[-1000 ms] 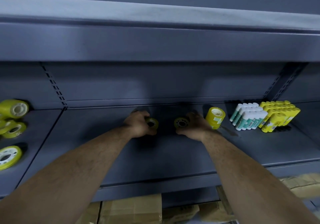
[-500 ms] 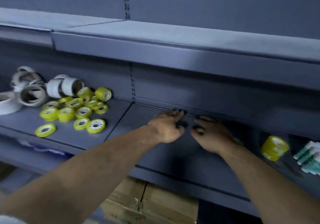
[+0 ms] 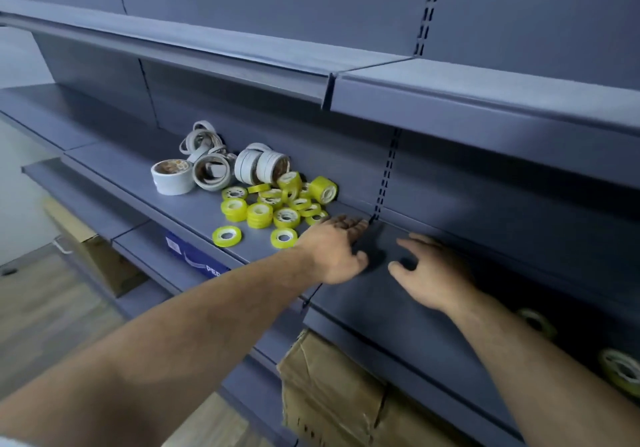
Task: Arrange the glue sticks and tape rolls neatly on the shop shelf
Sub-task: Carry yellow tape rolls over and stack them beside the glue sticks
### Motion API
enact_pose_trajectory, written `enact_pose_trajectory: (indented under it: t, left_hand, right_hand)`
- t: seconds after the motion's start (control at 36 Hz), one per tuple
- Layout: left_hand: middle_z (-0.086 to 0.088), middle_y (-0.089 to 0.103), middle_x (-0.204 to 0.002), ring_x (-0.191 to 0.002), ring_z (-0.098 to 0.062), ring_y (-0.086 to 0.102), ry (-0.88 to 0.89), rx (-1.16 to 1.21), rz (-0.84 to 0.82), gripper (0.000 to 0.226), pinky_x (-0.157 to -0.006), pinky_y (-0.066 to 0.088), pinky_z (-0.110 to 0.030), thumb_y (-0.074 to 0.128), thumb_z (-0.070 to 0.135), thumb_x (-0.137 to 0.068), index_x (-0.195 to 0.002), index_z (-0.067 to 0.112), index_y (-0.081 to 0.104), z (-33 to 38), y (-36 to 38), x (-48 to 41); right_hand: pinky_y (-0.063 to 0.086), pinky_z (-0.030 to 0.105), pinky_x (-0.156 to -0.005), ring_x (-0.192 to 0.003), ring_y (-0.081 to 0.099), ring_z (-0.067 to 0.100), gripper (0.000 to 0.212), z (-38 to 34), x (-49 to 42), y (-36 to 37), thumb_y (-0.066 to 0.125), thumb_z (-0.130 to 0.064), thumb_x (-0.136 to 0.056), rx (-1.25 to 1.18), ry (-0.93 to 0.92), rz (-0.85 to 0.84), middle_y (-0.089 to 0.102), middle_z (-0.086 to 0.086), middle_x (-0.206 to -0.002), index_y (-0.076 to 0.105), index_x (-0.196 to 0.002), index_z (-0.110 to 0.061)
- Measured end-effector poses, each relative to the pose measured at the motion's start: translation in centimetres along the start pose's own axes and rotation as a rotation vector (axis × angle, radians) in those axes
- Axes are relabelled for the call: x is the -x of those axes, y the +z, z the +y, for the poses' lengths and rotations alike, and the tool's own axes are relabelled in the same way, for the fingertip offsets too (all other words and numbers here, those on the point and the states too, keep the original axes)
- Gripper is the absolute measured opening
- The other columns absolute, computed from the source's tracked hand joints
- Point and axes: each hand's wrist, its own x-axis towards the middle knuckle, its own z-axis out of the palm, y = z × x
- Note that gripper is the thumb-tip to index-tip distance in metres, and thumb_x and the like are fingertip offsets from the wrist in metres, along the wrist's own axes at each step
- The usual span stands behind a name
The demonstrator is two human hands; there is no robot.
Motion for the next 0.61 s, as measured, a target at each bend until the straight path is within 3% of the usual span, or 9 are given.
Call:
enact_pose_trajectory:
  t: [0.19, 0.28, 0.42, 0.61]
  left_hand:
    - [0.001, 0.025, -0.163, -0.151, -0.019, 0.018, 0.024, 0.02, 0.014, 0.073, -0.121, 0.015, -0.031, 0.041, 0.049, -0.091, -0.157, 0.024, 0.024, -7.9, -0.7, -0.1]
    - [-0.001, 0.025, -0.163, -0.151, -0.019, 0.017, 0.038, -0.003, 0.0, 0.079, -0.122, 0.017, -0.035, 0.033, 0.054, -0.083, -0.157, 0.025, 0.025, -12.9, -1.6, -0.3]
    - [-0.002, 0.02, -0.164, -0.152, -0.018, 0.013, 0.012, -0.021, -0.05, 0.073, -0.123, 0.014, -0.034, 0.043, 0.049, -0.094, -0.158, 0.024, 0.02, -21.0, -2.6, -0.3]
    - [-0.004, 0.024, -0.163, -0.151, -0.022, 0.019, 0.024, -0.04, -0.081, 0.078, -0.121, 0.02, -0.038, 0.047, 0.054, -0.091, -0.158, 0.023, 0.021, -26.2, -3.1, -1.2]
  right_hand:
    - [0.028, 0.028, -0.117, -0.146, 0.031, 0.013, 0.061, -7.4, -3.2, 2.6, 0.057, -0.053, -0.091, 0.025, 0.017, 0.005, 0.034, -0.009, -0.159, 0.049, -0.147, -0.03]
    - [0.029, 0.028, -0.116, -0.145, 0.034, 0.015, 0.06, -11.4, -4.8, 4.3, 0.06, -0.051, -0.089, 0.014, 0.014, 0.007, 0.037, -0.008, -0.158, 0.052, -0.145, -0.03]
    - [0.038, 0.032, -0.112, -0.14, 0.04, 0.019, 0.055, -16.8, -6.8, 6.4, 0.06, -0.045, -0.088, 0.005, 0.008, -0.001, 0.041, -0.009, -0.156, 0.055, -0.142, -0.032]
    - [0.044, 0.038, -0.106, -0.136, 0.044, 0.022, 0.058, -20.2, -8.2, 6.9, 0.062, -0.053, -0.087, 0.06, 0.037, -0.052, 0.045, -0.009, -0.151, 0.053, -0.141, -0.033]
